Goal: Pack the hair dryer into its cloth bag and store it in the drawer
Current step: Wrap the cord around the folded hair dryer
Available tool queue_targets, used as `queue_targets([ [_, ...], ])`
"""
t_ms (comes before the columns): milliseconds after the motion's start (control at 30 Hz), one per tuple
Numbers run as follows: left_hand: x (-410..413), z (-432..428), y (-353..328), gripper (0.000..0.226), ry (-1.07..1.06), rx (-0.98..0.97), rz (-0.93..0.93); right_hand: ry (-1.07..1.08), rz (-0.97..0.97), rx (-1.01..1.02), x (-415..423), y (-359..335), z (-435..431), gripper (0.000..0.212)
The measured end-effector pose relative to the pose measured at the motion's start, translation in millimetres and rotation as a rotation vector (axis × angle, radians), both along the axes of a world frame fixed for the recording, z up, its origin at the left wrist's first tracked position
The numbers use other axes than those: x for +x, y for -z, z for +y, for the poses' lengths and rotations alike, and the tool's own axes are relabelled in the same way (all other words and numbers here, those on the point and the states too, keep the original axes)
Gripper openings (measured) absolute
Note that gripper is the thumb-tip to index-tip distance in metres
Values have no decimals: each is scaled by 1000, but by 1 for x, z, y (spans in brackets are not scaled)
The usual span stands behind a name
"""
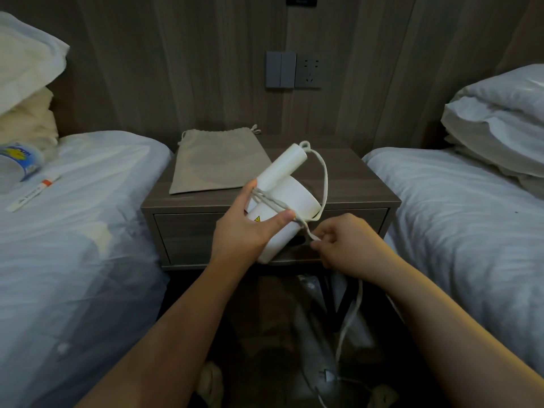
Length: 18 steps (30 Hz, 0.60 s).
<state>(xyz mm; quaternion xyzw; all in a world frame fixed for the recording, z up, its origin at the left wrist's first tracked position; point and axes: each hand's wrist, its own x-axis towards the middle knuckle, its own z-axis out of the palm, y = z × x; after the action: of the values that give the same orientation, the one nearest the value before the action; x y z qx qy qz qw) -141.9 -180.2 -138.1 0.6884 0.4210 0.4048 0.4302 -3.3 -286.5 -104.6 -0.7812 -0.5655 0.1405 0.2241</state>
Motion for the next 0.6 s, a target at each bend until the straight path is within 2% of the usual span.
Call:
queue_targets([
  [167,-9,-3,-10,97,-82,237,220,-12,64,-46,1,-2,-1,28],
  [300,-12,-1,-11,102,-109,304,316,-66,68,-104,-3,-4,-2,29],
  [400,-12,-3,-10,105,-93,380,407,-173,-6,-186,0,-8,-6,18],
  [467,-10,-5,-9,105,-79,406,479,-246,-33,-253,6,-11,-10,20],
  [600,-9,-3,-7,104,-110,488,579,-307,68,-330,16,-17,-18,15],
])
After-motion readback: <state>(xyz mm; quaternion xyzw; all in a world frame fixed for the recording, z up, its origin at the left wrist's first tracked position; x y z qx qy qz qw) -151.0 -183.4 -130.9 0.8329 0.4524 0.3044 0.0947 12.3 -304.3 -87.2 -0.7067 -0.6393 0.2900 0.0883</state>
